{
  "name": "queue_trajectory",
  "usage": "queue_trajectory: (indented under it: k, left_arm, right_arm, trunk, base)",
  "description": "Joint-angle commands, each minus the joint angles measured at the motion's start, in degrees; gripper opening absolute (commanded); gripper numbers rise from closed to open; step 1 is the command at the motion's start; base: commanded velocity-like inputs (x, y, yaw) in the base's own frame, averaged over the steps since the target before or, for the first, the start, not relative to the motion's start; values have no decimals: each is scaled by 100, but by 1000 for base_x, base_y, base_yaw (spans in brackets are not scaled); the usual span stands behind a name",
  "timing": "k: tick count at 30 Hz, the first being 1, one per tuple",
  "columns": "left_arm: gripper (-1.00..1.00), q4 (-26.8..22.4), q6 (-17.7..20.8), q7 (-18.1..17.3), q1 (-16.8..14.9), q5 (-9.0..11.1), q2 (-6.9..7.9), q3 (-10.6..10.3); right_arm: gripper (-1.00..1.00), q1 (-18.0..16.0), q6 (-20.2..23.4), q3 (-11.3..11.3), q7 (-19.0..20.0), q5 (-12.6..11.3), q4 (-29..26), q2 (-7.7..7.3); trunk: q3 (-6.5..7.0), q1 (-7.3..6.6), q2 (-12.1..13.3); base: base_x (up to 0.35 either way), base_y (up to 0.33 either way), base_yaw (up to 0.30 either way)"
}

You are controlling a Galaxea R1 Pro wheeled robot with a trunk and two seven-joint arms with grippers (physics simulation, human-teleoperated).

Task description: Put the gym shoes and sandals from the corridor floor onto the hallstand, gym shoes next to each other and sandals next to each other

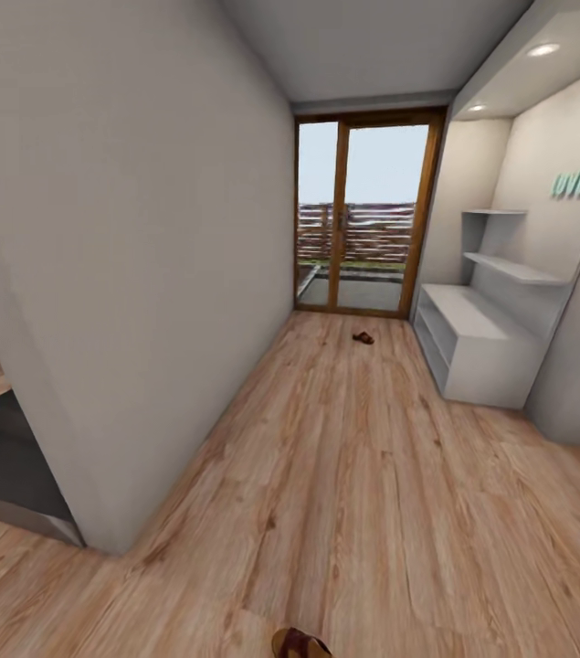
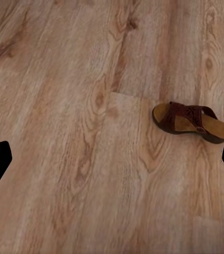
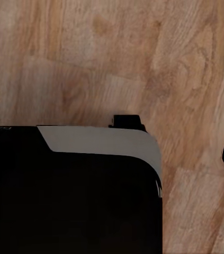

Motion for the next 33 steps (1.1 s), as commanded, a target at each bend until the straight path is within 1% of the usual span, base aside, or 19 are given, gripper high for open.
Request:
queue_trajectory:
  k: [1,7,20,33]
  left_arm:
    - [100,-7,-7,-16,2,0,-1,7]
    - [100,-7,-7,-16,2,1,-1,4]
    - [100,-7,-7,-16,0,0,-2,6]
    - [100,-7,-7,-16,2,0,-3,4]
  right_arm:
    - [100,3,-1,-11,7,0,-9,0]
    - [100,3,3,-17,4,0,4,-1]
    - [100,3,3,-17,-4,0,4,5]
    - [100,3,3,-14,-4,0,4,5]
  trunk:
    - [-3,3,-2]
    - [-3,3,-2]
    - [-3,3,-2]
    - [-3,3,-2]
  base:
    - [284,-210,10]
    - [278,-210,33]
    - [171,-228,271]
    - [23,-28,296]
